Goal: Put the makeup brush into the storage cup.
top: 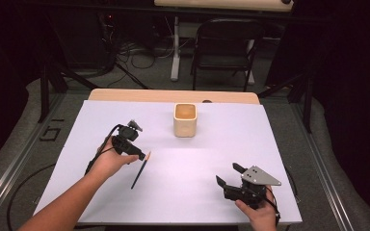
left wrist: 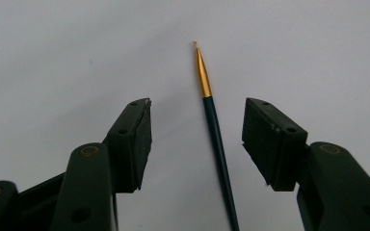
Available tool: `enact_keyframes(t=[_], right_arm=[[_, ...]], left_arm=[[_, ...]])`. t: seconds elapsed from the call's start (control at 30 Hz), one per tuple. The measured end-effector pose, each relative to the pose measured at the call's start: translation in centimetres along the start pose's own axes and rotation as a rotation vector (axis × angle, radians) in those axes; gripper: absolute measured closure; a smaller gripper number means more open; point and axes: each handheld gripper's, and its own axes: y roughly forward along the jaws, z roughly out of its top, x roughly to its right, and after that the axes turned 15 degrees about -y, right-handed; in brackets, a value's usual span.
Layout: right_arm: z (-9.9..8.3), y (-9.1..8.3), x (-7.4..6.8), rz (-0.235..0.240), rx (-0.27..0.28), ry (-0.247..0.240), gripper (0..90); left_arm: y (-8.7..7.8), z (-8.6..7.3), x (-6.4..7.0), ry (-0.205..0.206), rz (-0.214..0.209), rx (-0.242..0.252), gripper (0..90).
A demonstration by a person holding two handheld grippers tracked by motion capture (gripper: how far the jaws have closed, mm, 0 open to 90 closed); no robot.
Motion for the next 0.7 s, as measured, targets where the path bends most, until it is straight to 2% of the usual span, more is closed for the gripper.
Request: enact_keyframes(t=[0.7], right_arm=[[0.0,0.0,0.0,0.005,-0.004,-0.001,25.3]], left_arm=[[1.1,0.7,0.5,-0.004,0.02,-0.035,45.3]])
